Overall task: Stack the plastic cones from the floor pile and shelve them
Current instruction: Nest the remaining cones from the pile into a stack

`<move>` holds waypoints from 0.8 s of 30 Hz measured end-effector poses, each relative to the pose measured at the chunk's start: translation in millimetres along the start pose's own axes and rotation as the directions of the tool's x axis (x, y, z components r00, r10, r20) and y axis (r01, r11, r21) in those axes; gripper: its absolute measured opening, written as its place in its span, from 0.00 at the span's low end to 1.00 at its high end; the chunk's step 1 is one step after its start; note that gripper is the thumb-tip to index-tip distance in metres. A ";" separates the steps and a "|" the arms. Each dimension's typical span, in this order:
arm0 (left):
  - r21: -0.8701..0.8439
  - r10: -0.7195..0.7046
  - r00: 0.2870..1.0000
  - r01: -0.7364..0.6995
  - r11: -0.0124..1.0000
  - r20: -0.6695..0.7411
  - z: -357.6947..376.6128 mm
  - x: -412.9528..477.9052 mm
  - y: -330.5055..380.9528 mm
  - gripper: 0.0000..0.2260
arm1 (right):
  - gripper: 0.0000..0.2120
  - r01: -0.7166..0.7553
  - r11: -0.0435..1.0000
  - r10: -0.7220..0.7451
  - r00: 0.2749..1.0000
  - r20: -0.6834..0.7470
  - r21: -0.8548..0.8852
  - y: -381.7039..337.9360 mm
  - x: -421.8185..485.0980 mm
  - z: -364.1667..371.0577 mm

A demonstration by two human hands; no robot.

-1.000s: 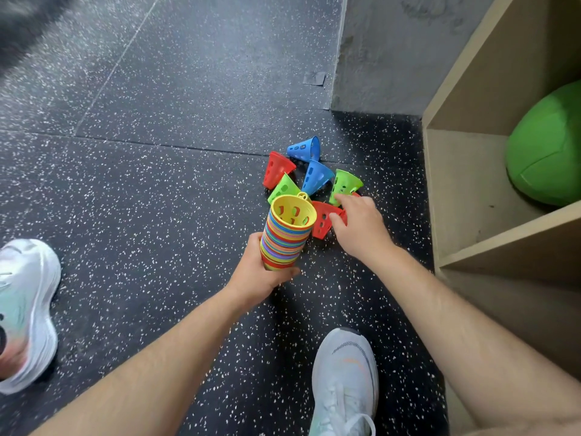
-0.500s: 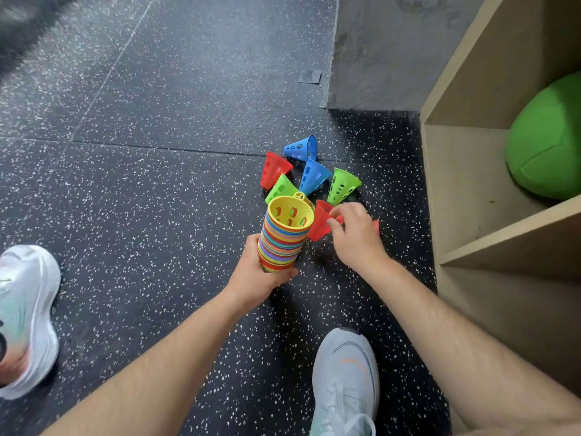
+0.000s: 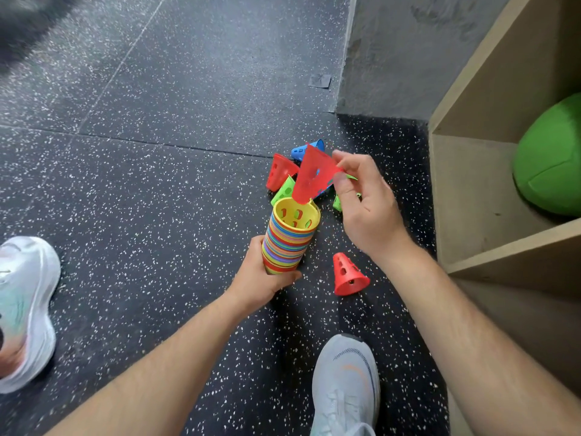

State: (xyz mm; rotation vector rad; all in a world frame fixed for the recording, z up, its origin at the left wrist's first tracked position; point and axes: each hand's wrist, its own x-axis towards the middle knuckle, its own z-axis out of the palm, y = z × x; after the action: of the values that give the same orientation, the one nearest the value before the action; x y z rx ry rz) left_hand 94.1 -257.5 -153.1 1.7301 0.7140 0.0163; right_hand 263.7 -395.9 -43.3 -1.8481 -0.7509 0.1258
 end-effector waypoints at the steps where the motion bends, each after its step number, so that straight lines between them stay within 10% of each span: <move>1: 0.000 0.002 1.000 -0.002 1.000 -0.001 -0.1 -0.2 0.2 0.33 | 0.06 0.032 0.999 -0.031 0.999 0.041 -0.025 -3.3 -1.2 1.0; 8: -0.069 0.012 0.999 -0.014 0.998 -0.031 0.2 -2.6 0.3 0.36 | 0.10 -0.007 0.998 0.035 0.914 0.403 -0.070 -4.9 -21.8 17.1; 15: -0.107 -0.040 0.988 0.024 0.994 -0.148 -23.3 -21.0 -13.8 0.30 | 0.14 -0.171 0.983 0.184 0.936 0.301 -0.070 3.6 -24.3 25.6; 24: -0.049 -0.042 0.983 0.033 0.998 -0.179 -51.7 -43.2 -24.0 0.29 | 0.26 0.139 0.864 0.182 0.810 0.558 -0.483 40.8 -38.2 77.6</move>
State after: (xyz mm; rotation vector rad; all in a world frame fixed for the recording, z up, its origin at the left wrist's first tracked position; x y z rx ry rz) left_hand 28.9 -229.6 -143.8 1.6847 0.8720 0.1634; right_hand 218.2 -363.0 -120.6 -2.3542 -1.2910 0.5946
